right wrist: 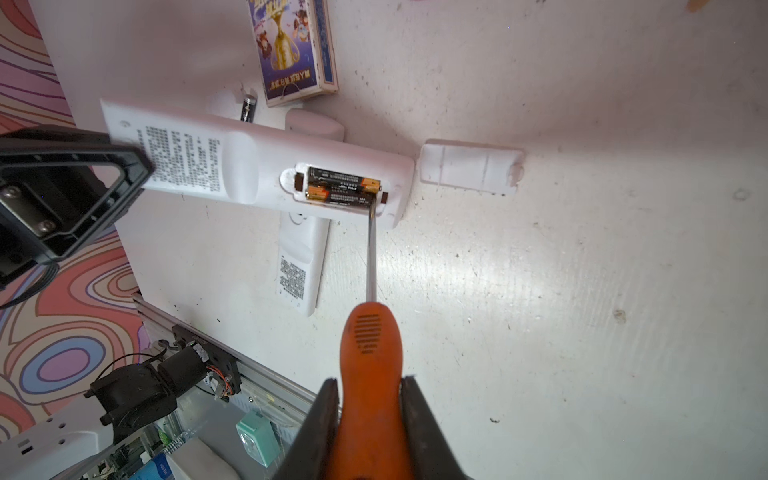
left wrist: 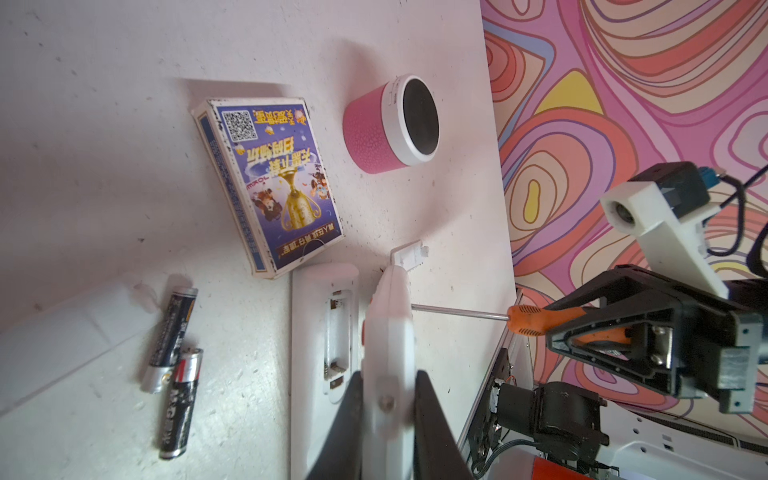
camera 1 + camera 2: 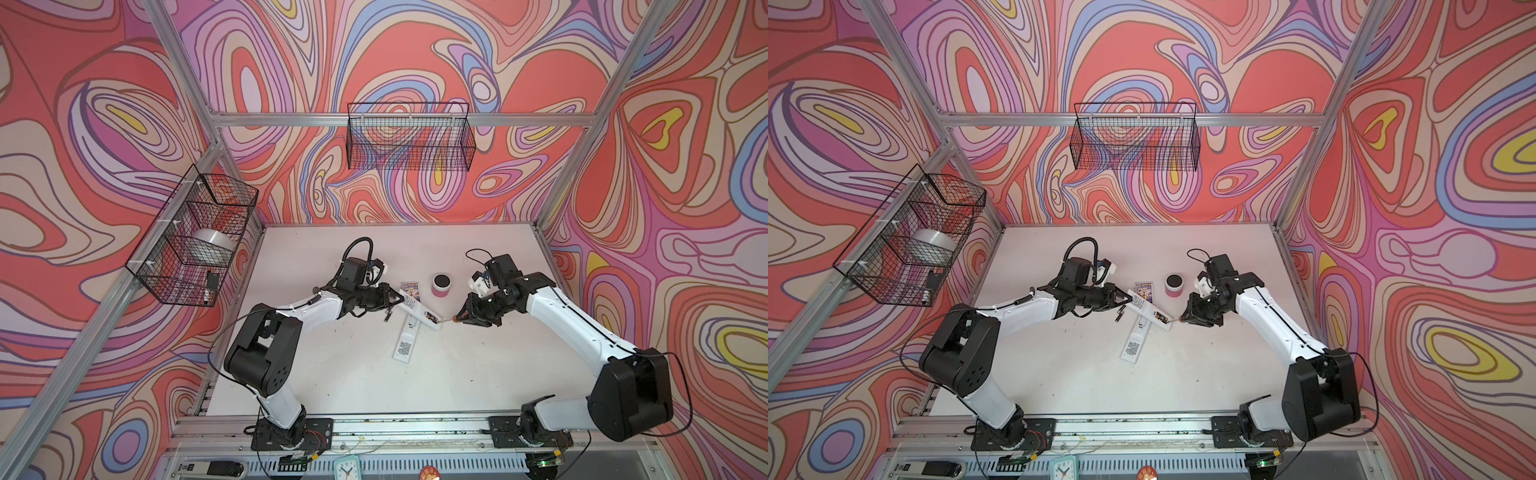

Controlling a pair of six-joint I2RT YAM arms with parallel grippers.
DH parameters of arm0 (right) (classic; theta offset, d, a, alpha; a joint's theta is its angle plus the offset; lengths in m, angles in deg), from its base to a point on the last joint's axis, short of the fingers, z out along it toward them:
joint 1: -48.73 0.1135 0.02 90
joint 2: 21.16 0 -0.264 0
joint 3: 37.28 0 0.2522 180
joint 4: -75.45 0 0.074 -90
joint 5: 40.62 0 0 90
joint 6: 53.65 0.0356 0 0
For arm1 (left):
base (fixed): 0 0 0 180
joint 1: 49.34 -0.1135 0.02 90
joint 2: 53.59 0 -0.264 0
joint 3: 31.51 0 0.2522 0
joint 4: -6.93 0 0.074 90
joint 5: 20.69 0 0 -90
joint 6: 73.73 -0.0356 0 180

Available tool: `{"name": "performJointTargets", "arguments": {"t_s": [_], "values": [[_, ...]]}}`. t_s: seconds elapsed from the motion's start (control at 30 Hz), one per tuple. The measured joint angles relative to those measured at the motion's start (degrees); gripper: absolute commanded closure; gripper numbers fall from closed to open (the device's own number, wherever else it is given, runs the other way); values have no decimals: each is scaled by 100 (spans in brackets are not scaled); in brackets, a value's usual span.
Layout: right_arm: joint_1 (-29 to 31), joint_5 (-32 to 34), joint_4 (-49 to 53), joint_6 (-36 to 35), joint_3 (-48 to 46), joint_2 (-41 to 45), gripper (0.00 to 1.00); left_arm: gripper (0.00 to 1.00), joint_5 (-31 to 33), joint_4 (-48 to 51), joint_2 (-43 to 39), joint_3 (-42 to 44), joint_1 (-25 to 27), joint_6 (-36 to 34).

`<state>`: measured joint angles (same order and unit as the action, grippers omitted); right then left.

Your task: Unload the batteries from the remote control

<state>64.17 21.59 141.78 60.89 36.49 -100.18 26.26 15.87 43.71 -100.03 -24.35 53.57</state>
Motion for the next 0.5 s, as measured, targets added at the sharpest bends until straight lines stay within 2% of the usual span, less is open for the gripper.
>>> {"name": "performJointTargets", "arguments": {"t_s": [0.5], "values": [[-129,-579,-592,610,-614,369,93,100,-74,103,9,-59,-142,-155]]}}
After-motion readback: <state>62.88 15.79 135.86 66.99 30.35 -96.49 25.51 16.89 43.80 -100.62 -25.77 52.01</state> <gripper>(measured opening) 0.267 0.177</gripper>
